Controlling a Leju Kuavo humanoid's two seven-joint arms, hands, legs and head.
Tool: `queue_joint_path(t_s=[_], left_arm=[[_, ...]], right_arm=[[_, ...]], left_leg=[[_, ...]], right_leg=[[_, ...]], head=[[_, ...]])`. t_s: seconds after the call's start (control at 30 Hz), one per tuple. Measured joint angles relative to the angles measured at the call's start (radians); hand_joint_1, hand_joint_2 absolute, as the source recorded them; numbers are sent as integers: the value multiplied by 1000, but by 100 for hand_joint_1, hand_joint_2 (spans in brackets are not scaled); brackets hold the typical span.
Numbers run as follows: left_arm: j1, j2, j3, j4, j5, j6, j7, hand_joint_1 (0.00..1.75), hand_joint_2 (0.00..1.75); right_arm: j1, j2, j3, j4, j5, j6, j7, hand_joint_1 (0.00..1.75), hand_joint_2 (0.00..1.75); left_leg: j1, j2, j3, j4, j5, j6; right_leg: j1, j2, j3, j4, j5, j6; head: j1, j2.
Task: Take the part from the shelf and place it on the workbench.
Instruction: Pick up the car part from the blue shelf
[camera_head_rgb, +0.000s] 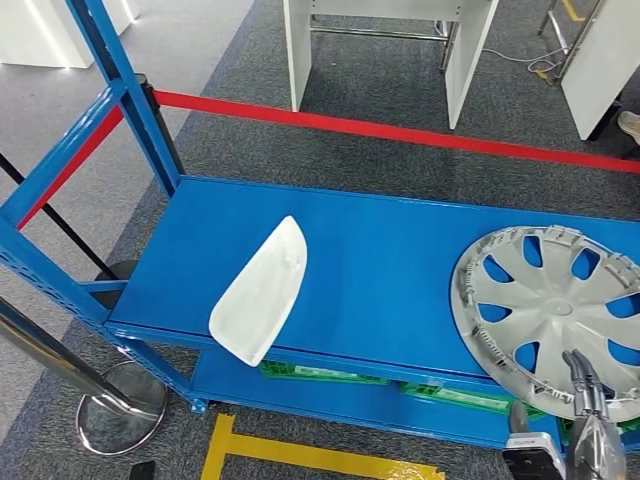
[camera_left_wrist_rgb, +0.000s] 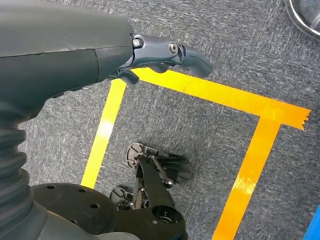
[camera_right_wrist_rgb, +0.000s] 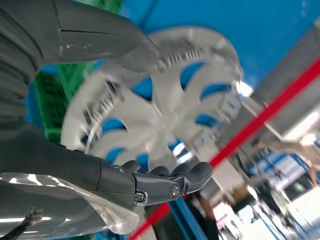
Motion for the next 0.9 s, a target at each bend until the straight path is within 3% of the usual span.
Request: queue_joint_path(t_s=[0.2,0.37,0.73,0.9], left_arm=[[0,6,0,0,-9,-3,0,0,175],[0,9,0,2,-12,-8,2,0,175],[0,9,0,3,-12,-9,3,0,175],[0,10,0,3,-15,-10,6,0,175]], right_arm=[[-1,-135,124,4,-58,-42,151,0,175],[-2,-214,180,4,-66,-36,270,0,175],[-4,-265,219,4,-61,-35,292,0,175],[-11,-280,228,4,3,-38,357,0,175]], left_leg=[[0,0,0,0,0,0],[0,0,0,0,0,0],[0,0,0,0,0,0],[0,0,0,0,0,0]], right_leg=[[0,0,0,0,0,0],[0,0,0,0,0,0],[0,0,0,0,0,0],[0,0,0,0,0,0]], head=[[0,0],[0,0],[0,0],[0,0]])
